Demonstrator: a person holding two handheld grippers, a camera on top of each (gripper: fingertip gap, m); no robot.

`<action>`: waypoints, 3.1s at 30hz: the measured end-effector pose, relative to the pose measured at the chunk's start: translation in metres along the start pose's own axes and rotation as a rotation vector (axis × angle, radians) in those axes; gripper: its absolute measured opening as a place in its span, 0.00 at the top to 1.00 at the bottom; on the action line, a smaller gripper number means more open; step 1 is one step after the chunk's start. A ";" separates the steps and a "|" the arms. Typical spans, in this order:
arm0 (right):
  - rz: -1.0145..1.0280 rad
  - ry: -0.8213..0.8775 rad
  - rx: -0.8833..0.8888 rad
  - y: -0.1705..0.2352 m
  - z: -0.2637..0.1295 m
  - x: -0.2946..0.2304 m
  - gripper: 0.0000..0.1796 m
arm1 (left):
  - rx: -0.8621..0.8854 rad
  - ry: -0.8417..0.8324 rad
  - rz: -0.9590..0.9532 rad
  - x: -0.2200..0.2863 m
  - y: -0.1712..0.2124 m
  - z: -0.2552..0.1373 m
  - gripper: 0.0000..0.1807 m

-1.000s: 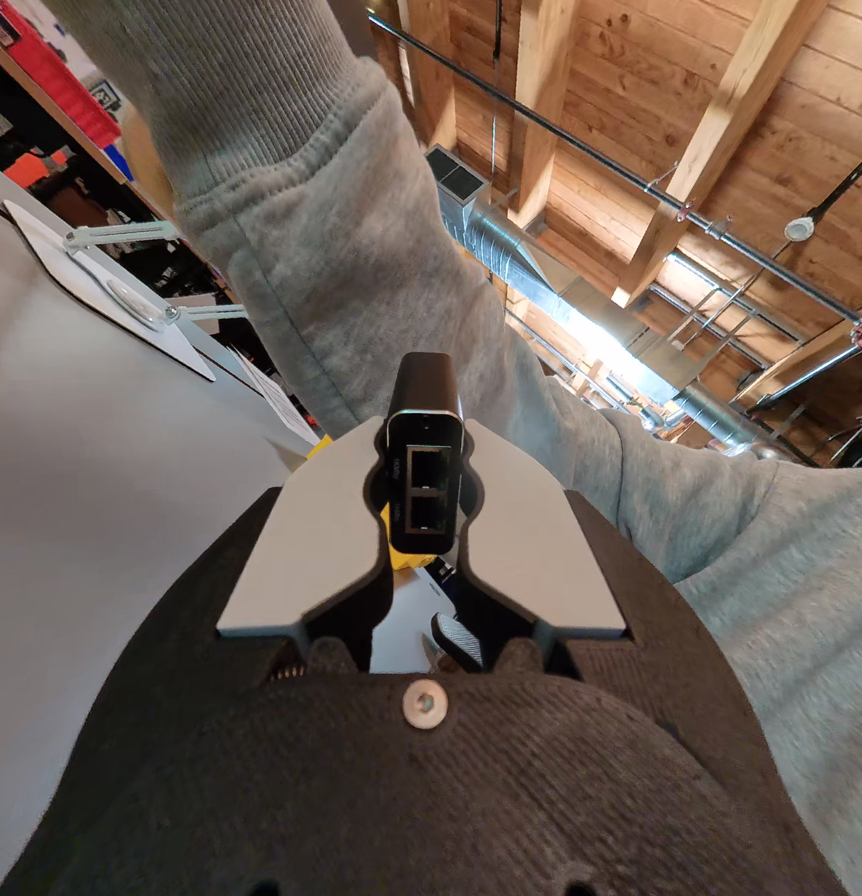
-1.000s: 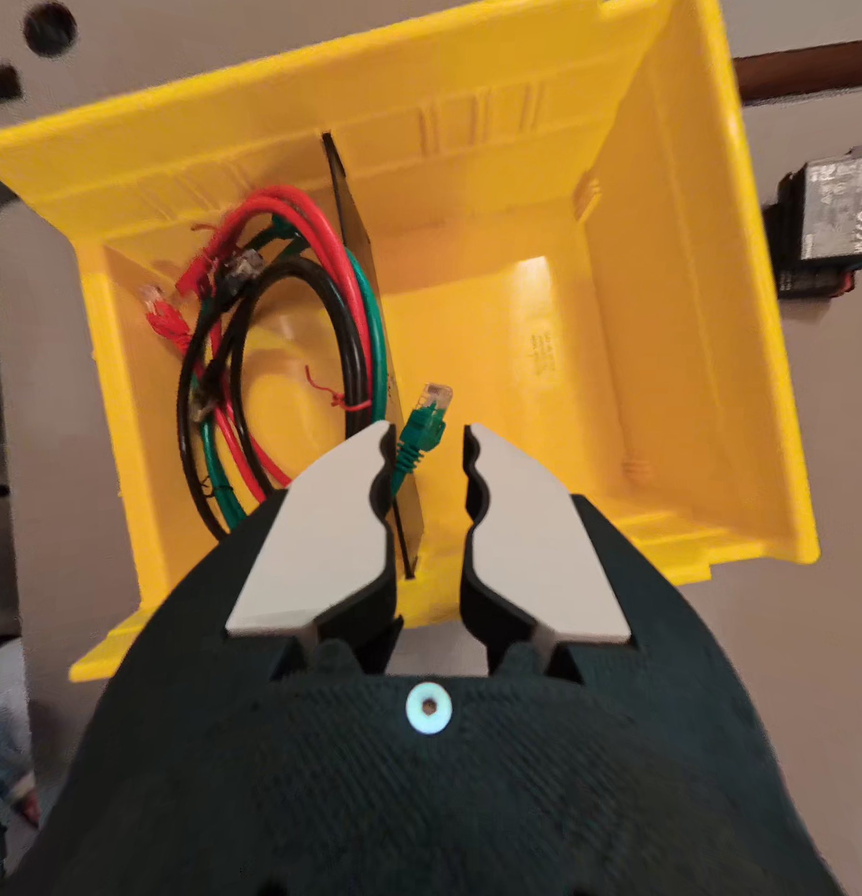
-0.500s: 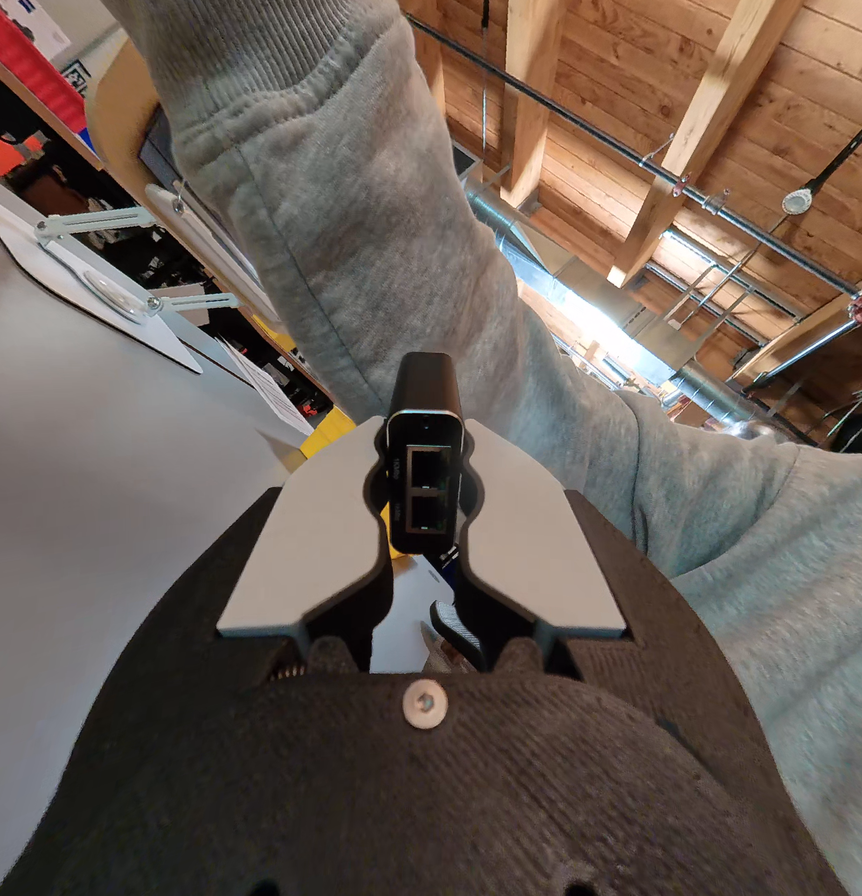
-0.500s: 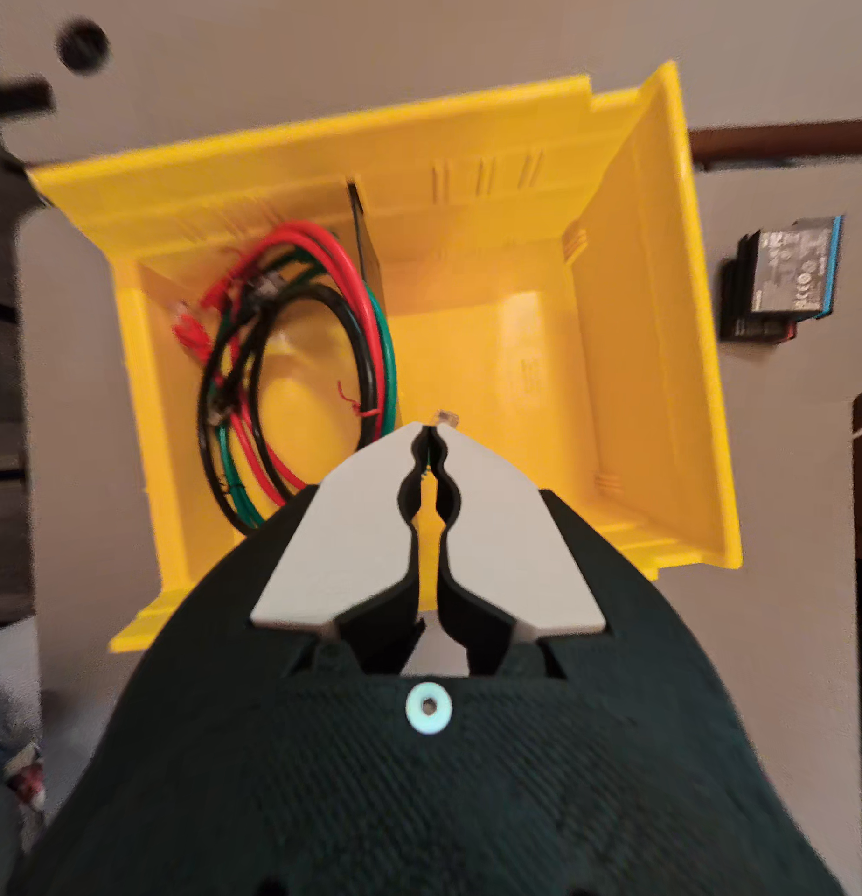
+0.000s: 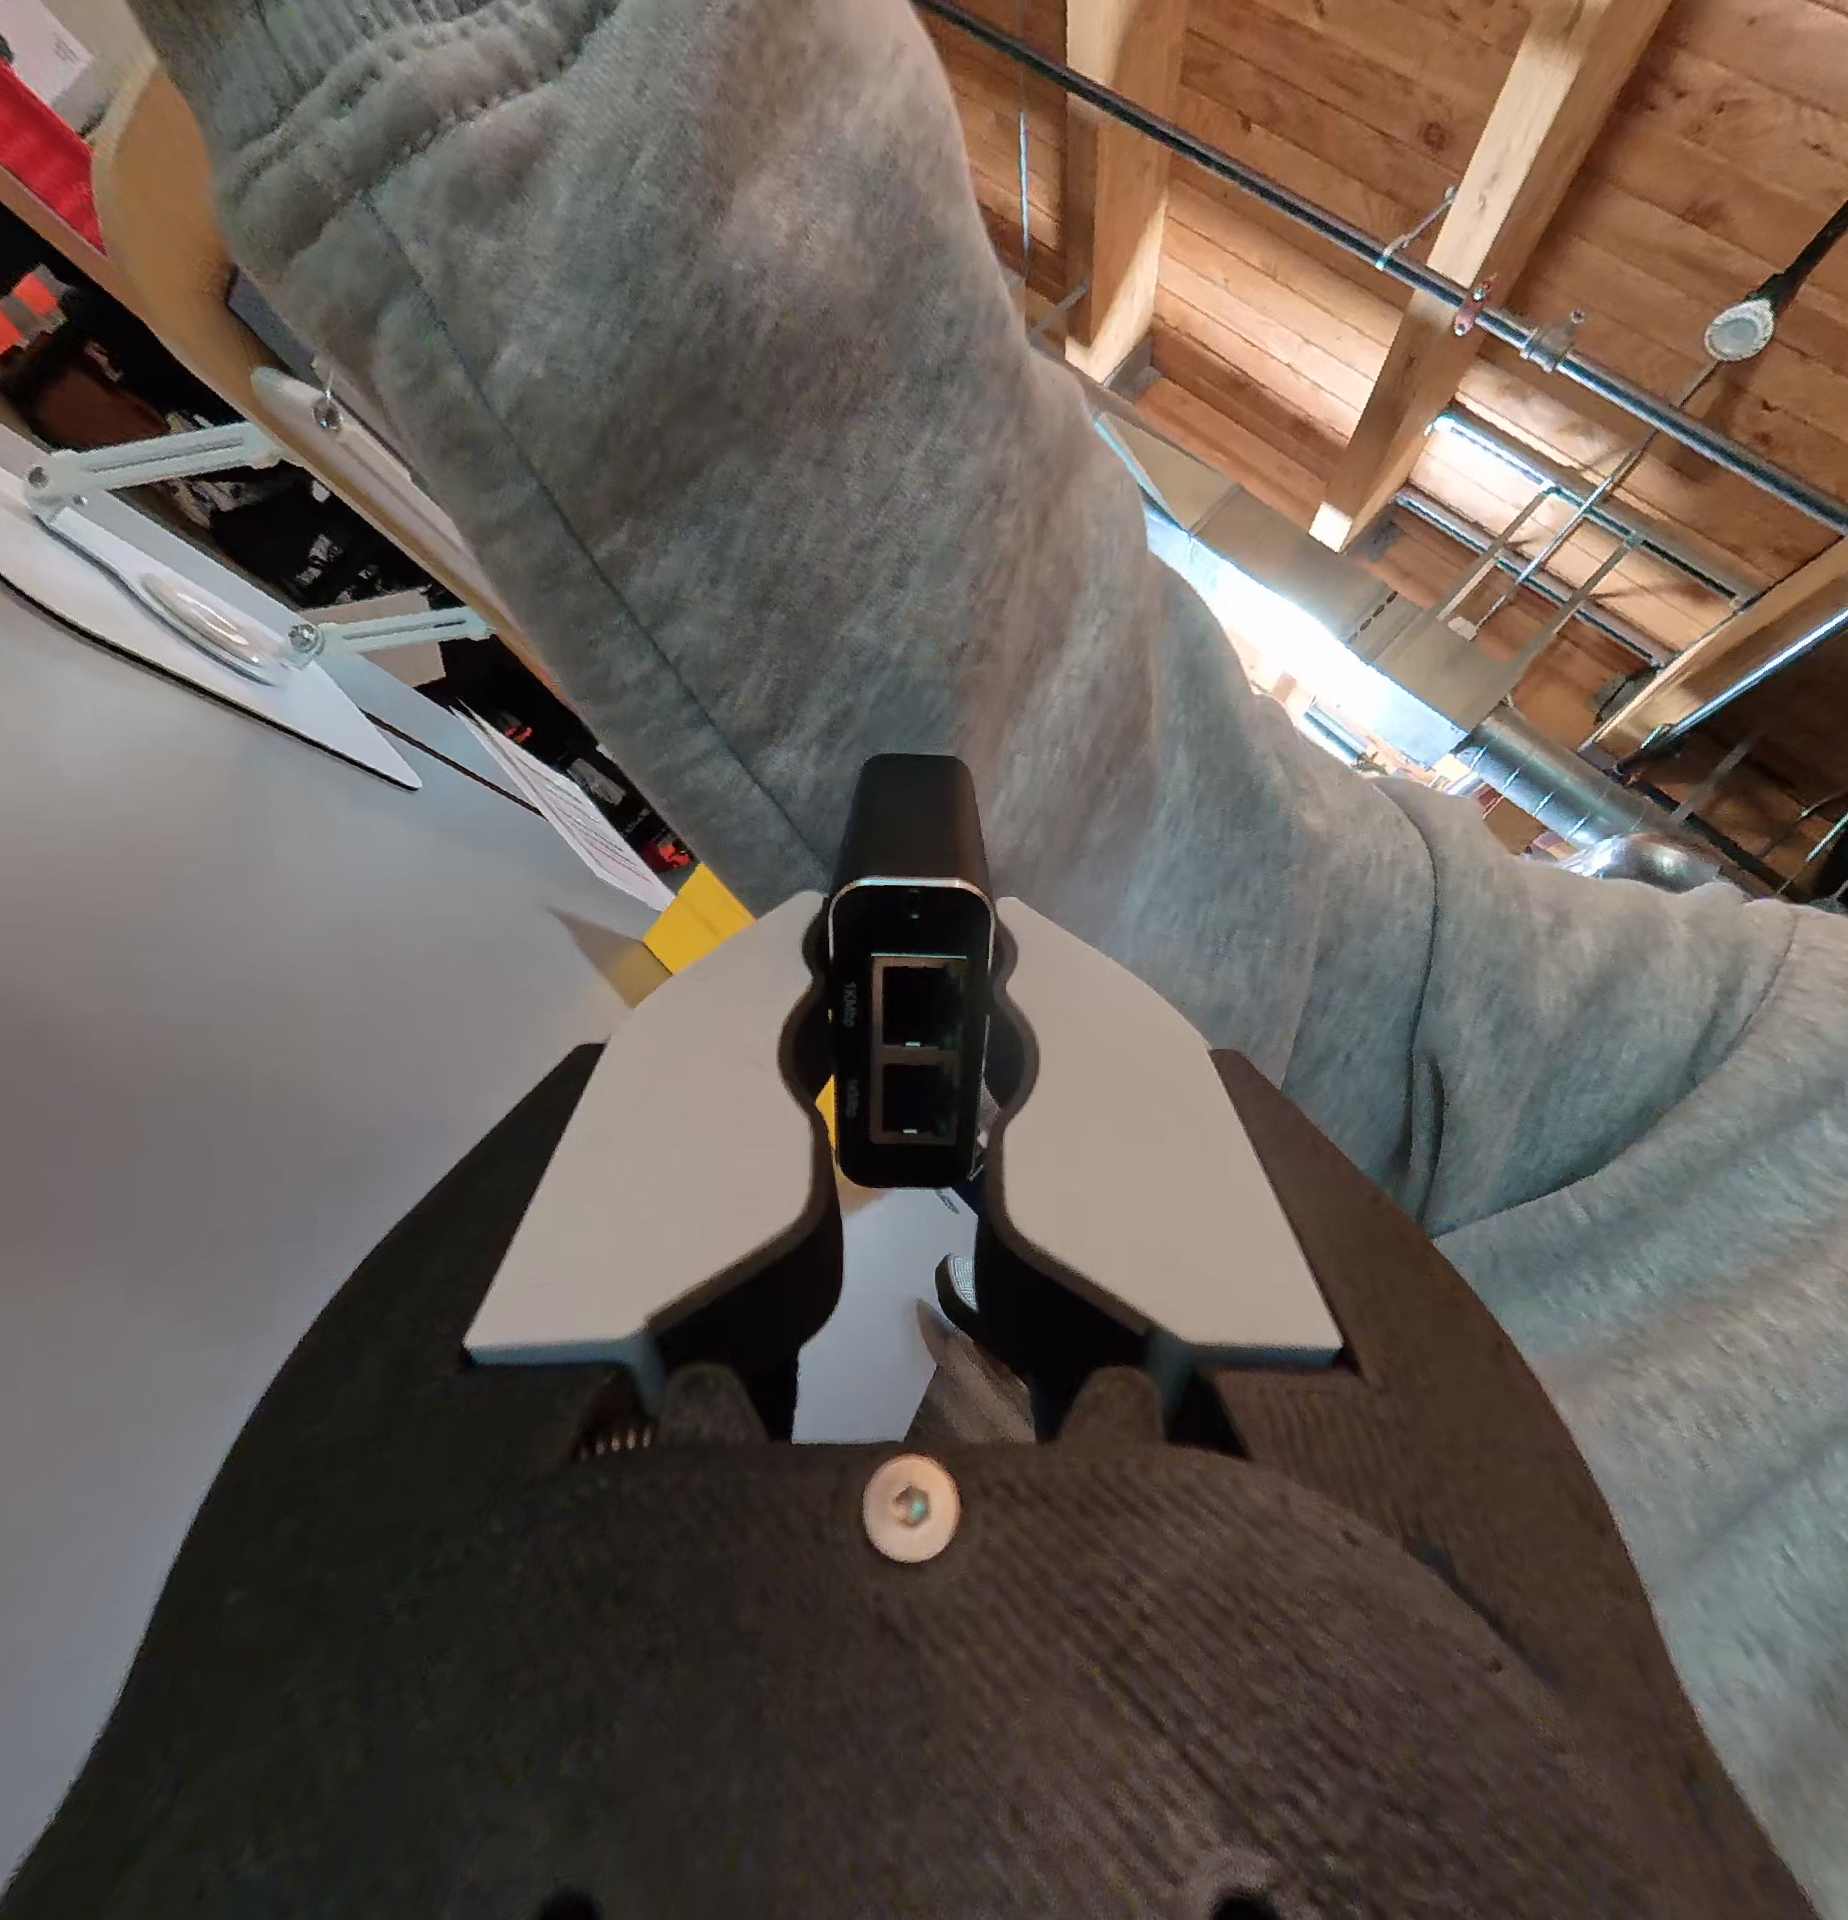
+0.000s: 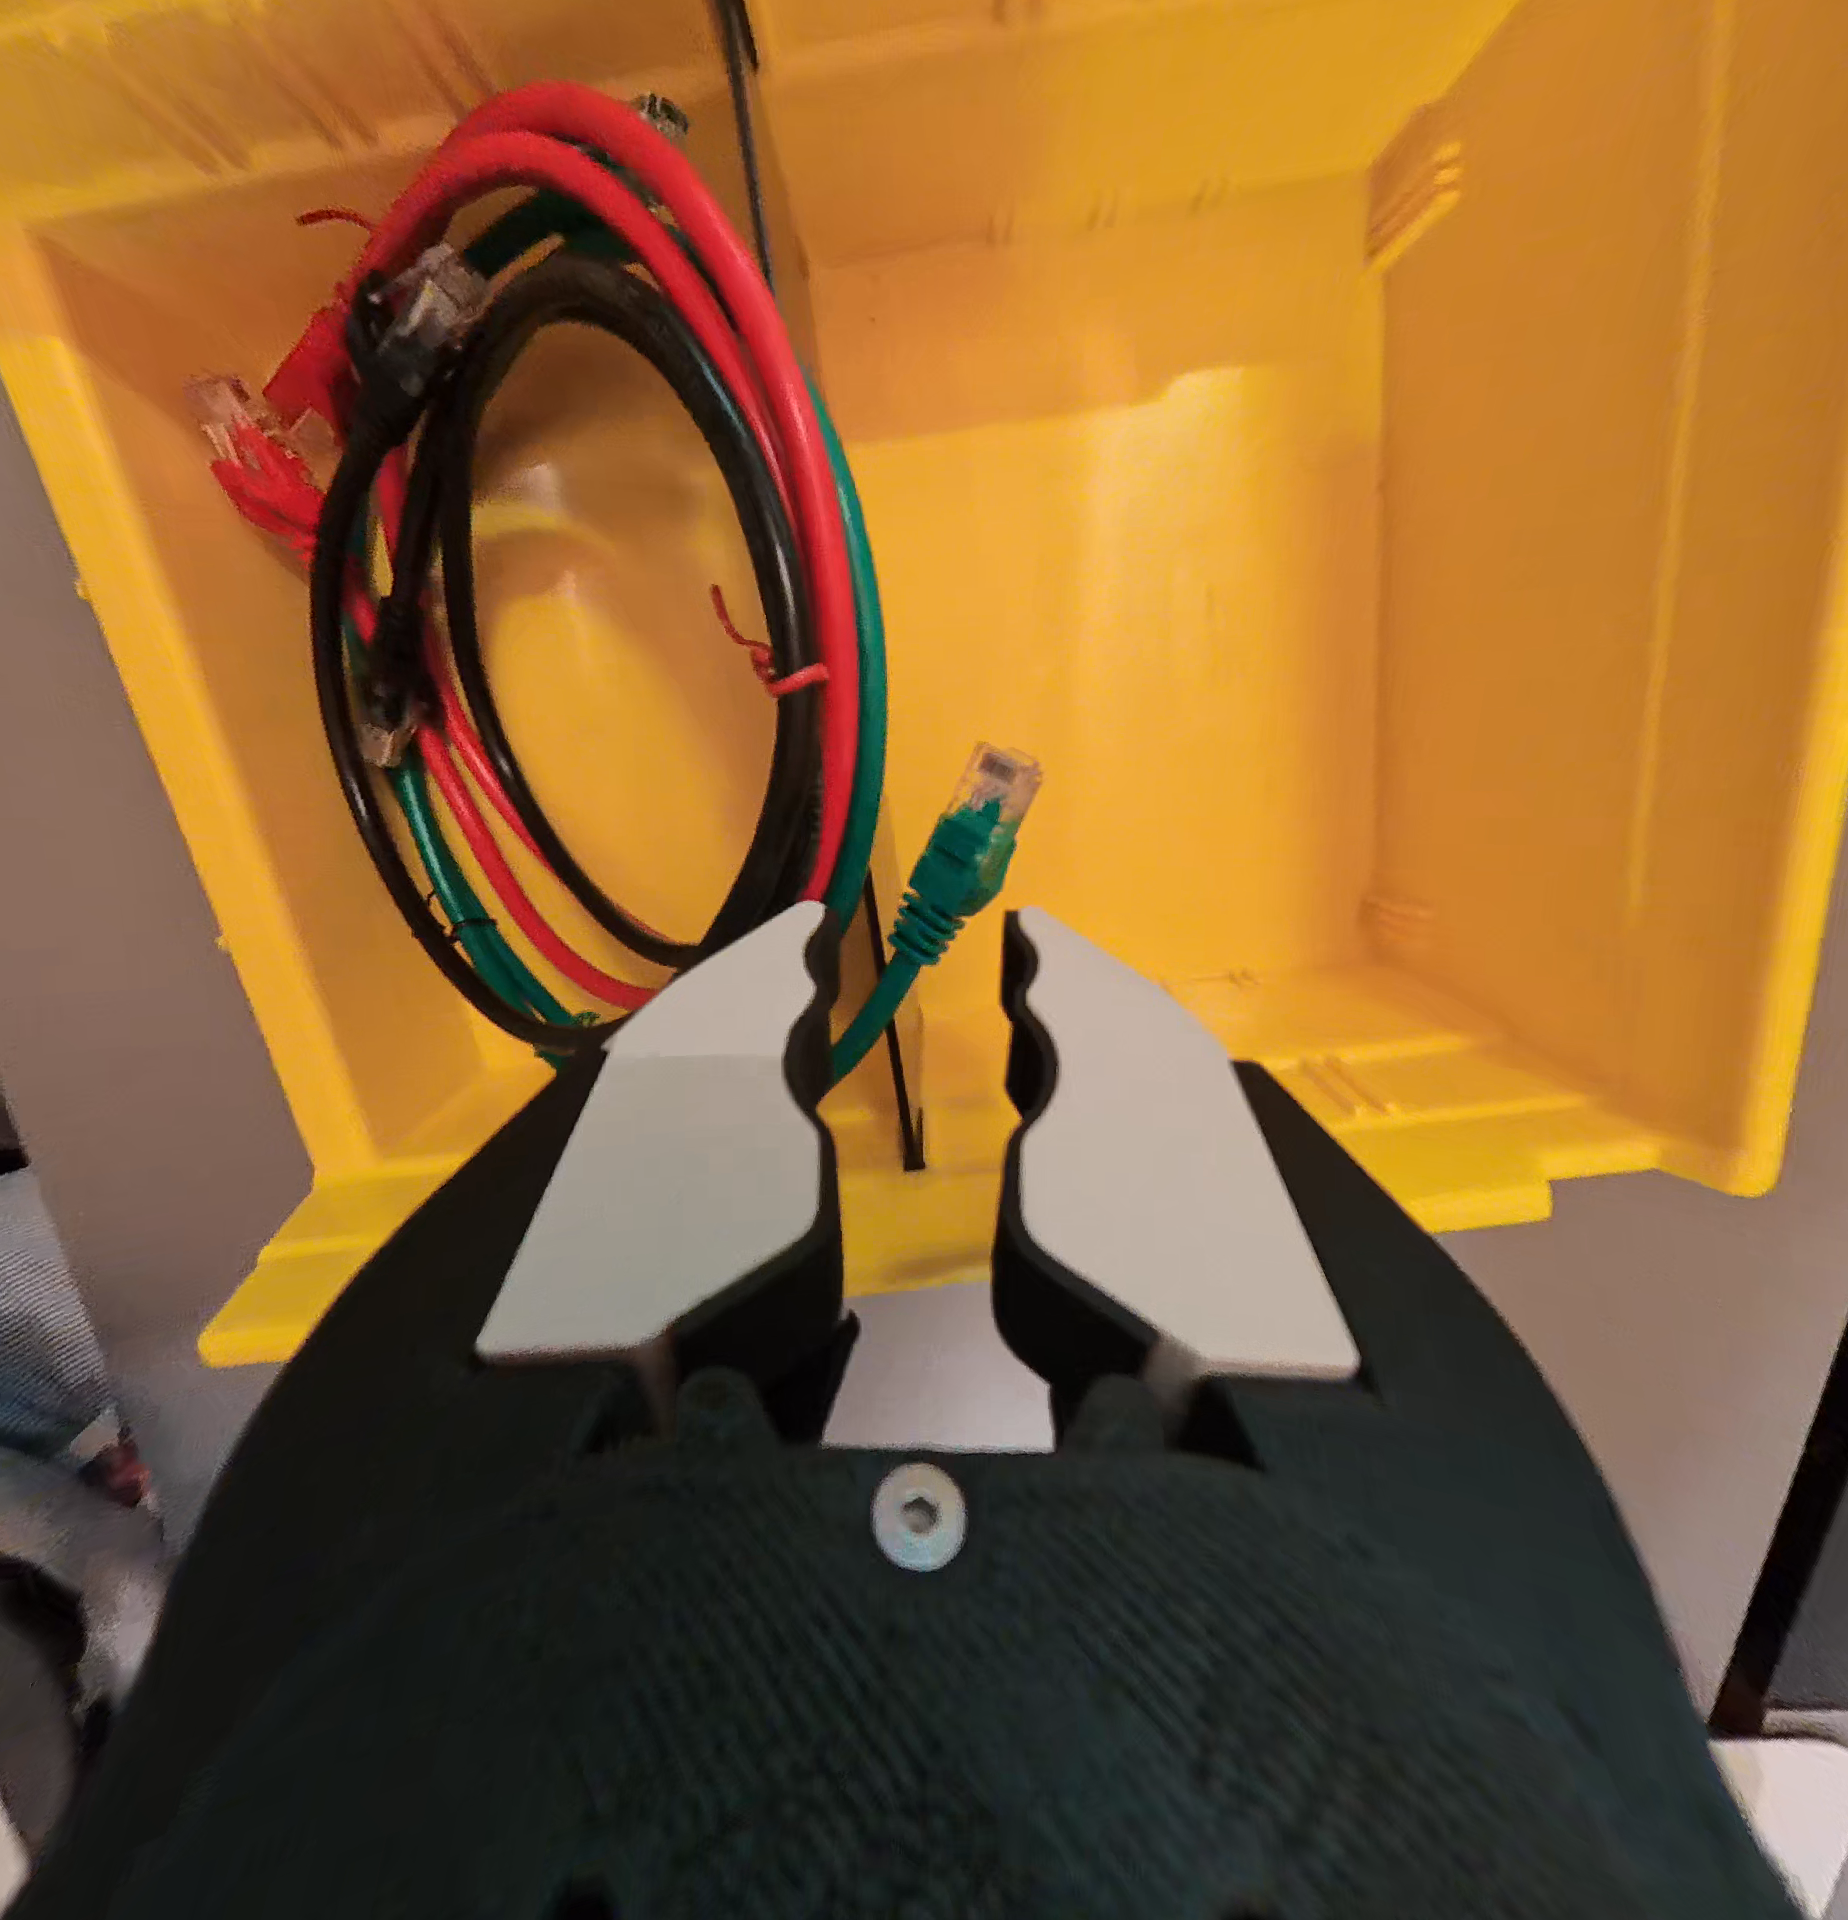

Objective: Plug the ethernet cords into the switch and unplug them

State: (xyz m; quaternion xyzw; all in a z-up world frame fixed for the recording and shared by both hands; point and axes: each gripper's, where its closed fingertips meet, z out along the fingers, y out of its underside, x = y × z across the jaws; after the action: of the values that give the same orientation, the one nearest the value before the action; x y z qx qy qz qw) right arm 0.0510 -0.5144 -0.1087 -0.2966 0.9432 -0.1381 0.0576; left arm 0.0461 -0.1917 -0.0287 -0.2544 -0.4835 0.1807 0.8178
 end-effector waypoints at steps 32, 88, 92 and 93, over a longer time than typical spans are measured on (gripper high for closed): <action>-0.026 -0.080 0.985 -0.067 -0.261 -0.052 0.96 | -0.069 -0.002 0.011 0.001 0.020 0.008 0.86; -0.320 1.007 0.547 0.434 -0.156 -0.139 0.96 | -0.231 0.051 -0.142 -0.006 0.092 0.058 0.86; -0.430 0.996 0.462 0.440 -0.133 -0.159 0.96 | -0.262 0.098 -0.309 -0.003 0.116 0.076 0.87; -0.448 0.995 0.449 0.442 -0.130 -0.163 0.97 | -0.278 0.104 -0.355 -0.004 0.122 0.079 0.86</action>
State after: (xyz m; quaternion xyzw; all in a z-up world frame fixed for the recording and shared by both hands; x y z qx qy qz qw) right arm -0.0812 -0.0436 -0.1101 -0.3687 0.7187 -0.4660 -0.3611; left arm -0.0316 -0.0761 -0.0715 -0.2846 -0.4982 -0.0479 0.8176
